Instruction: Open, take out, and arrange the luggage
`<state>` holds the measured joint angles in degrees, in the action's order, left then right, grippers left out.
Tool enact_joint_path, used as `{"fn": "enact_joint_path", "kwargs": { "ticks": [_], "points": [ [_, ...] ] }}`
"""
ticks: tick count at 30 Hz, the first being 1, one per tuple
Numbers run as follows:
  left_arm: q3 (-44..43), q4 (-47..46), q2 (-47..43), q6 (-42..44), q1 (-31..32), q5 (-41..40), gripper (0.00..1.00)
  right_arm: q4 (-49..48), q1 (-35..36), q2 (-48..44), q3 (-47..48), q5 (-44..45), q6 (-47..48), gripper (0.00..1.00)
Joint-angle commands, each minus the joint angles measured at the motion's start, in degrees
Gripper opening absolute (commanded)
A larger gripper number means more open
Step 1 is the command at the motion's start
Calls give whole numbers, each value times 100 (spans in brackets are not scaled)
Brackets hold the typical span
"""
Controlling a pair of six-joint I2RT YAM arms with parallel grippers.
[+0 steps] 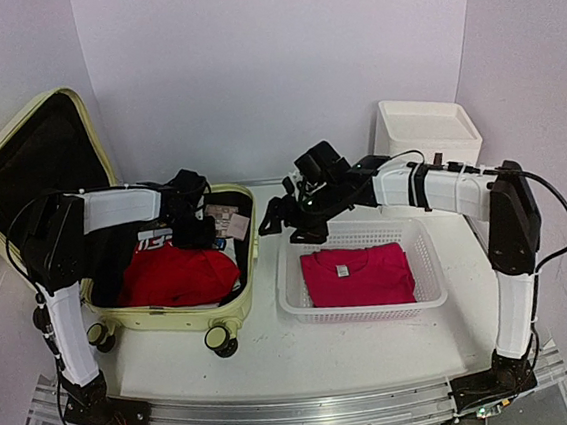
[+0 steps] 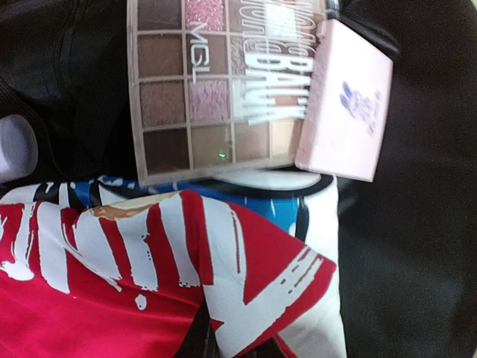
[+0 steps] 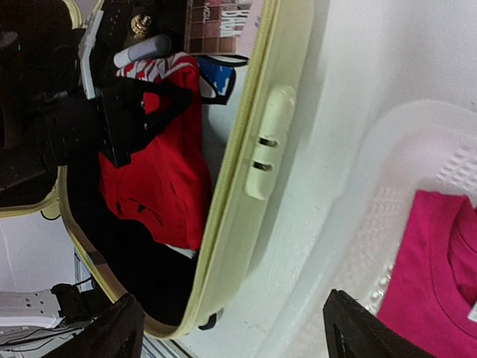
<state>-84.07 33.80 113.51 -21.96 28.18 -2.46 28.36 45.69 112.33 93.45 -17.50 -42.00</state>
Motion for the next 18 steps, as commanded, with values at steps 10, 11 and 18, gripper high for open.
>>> {"fn": "enact_joint_path", "kwargs": {
  "ticks": [10, 11, 18],
  "points": [
    [1059, -1173, -1404, 820, -180, 780, 0, -1240, 353, 1793, 2188, 51, -667, 71],
    [1121, -1221, -1475, 850, -188, 810, 0, -1244, 379, 1933, 2360, 78, -654, 71],
    [1530, -1457, -1883, 947, -272, 901, 0, -1367, 491, 2828, 3345, 23, -694, 68]
  ]
}}
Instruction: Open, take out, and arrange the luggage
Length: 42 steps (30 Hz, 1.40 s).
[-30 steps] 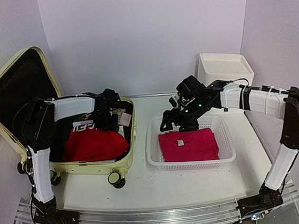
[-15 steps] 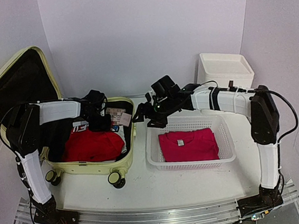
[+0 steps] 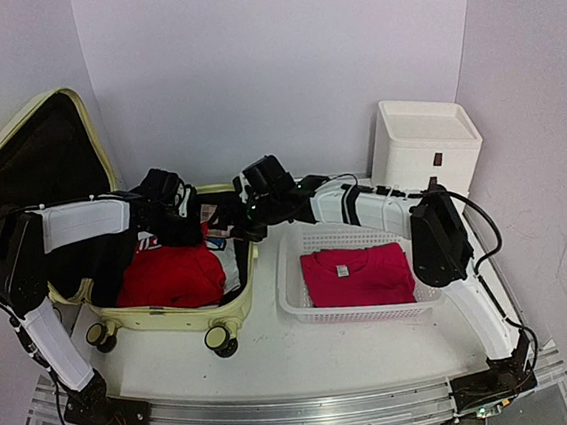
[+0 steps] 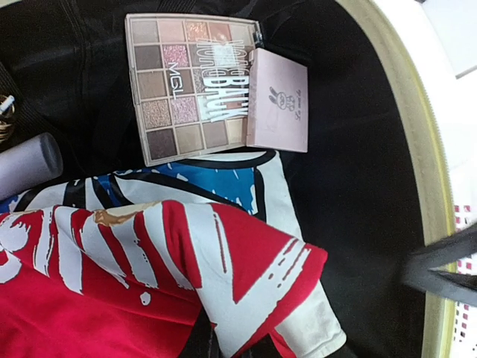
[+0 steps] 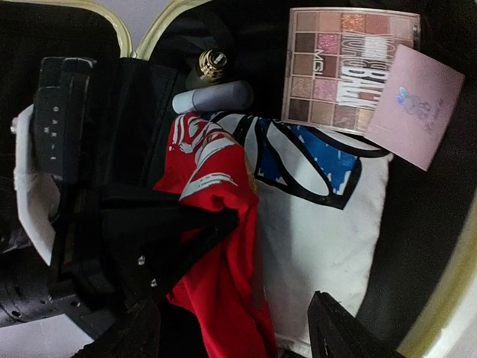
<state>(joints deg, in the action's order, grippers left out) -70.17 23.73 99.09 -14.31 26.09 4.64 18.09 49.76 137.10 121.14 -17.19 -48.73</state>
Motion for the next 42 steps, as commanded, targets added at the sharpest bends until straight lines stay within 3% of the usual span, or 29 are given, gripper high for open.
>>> {"fn": "enact_joint_path", "kwargs": {
  "ticks": [1, 5, 11, 20, 28, 33, 39, 42],
  "points": [
    [170, -463, -476, 182, -80, 205, 0, -406, 111, 413, 622, -44, 36, 67],
    [212, -500, -539, 174, -108, 247, 0, -664, 265, 514, 524, -249, 494, 66],
    [156, -508, -557, 174, -146, 318, 0, -644, 510, 395, 30, -83, 1452, 84],
    [211, -483, -731, 147, -174, 381, 0, 408, 770, 835, 833, 717, 1846, 77],
    [301, -471, -1005, 156, -173, 490, 0, 635, 895, 1198, 1371, 1454, 1589, 75],
    [337, -455, -1046, 156, -174, 585, 0, 299, 894, 1553, 1840, 1301, 1446, 75],
    [355, -450, -1044, 156, -174, 608, 0, -636, 895, 1797, 1916, 945, 1232, 60],
    [342, -440, -1036, 141, -173, 609, 0, -759, 889, 1921, 2105, 927, 1141, 41]
  ]
}}
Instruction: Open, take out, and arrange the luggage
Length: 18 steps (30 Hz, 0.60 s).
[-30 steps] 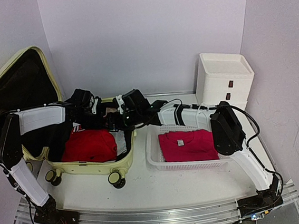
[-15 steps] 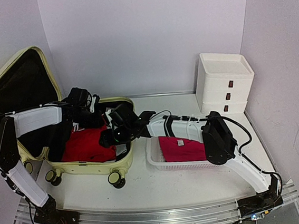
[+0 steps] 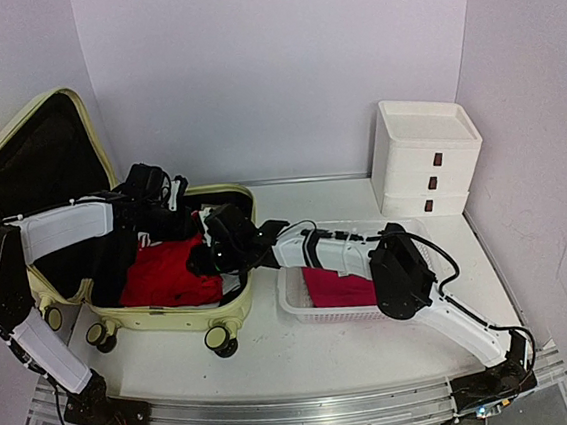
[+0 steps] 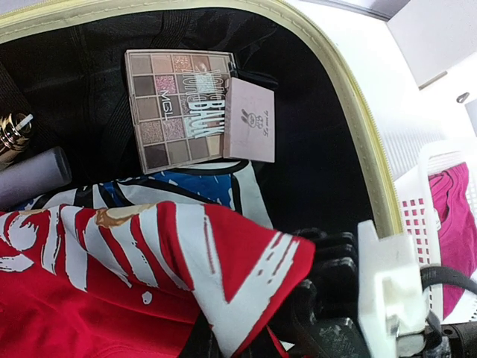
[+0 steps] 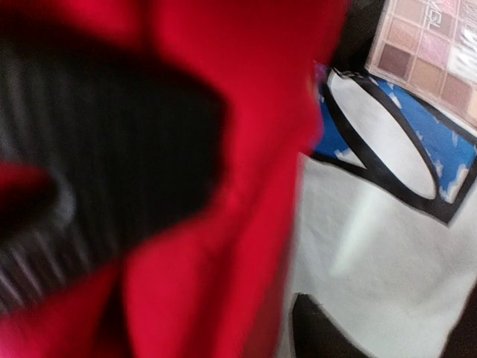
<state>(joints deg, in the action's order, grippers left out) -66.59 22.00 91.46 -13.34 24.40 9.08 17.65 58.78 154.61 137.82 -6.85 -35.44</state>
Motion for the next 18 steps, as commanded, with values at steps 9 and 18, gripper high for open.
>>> {"fn": "enact_joint_path", "kwargs": {
  "ticks": [9, 18],
  "points": [
    [-404, 343, -205, -144, -6, -14, 21, -632, -13, -48, 553, 292, -1024, 0],
    [-923, 1222, -1199, -142, -14, -37, 74, -524, -10, -674, 271, 227, -1930, 0]
  ]
}}
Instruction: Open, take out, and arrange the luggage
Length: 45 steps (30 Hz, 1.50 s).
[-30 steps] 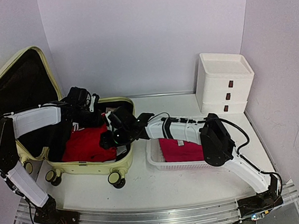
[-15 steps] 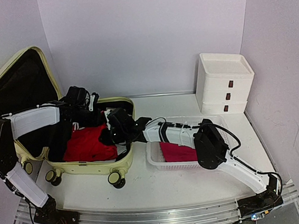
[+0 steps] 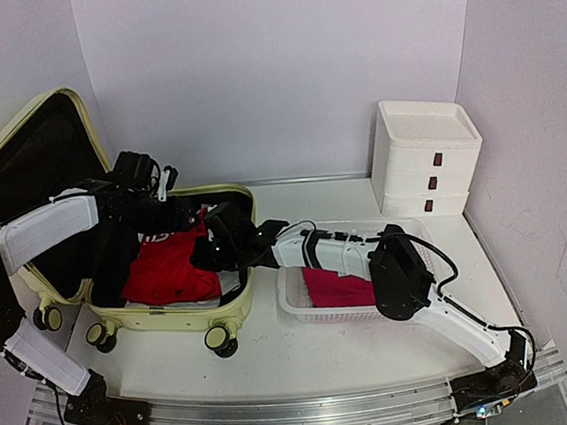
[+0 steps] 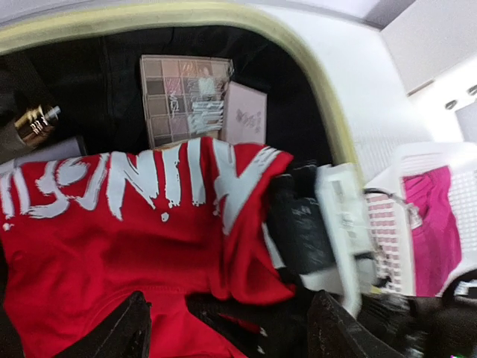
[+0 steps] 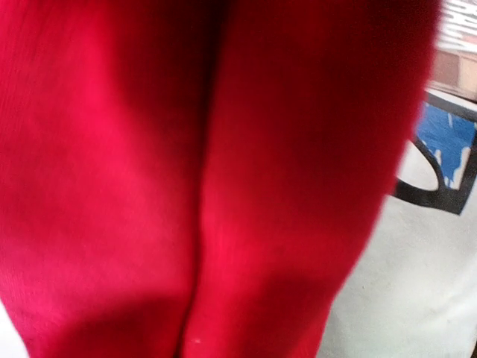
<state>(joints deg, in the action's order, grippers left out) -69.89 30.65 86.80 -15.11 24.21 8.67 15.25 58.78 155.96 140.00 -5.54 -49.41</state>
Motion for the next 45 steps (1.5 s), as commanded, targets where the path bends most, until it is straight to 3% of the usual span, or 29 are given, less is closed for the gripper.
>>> {"fn": "enact_joint_path", "kwargs": {
  "ticks": [1, 6, 16, 23, 28, 45],
  "points": [
    [-649, 463, -846, 76, 5, -37, 75, -192, -11, -864, 68, 91, -640, 0],
    [-585, 694, -1446, 215, 10, -288, 78, 394, -25, -1384, -228, 30, -939, 0],
    [-181, 713, -1775, 98, 12, -241, 79, 1120, -380, -3057, -2234, -815, -1779, 0],
    [-227, 673, -1516, -86, 5, 27, 79, 1514, -1018, -4421, -4229, -1430, -1192, 0],
    [-362, 602, -1286, -220, 5, 318, 79, 1773, -1442, -5249, -5129, -1498, -662, 0],
    [-435, 547, -1285, -361, 8, 540, 80, 1963, -2039, -6103, -6355, -1364, -42, 0]
  ]
}}
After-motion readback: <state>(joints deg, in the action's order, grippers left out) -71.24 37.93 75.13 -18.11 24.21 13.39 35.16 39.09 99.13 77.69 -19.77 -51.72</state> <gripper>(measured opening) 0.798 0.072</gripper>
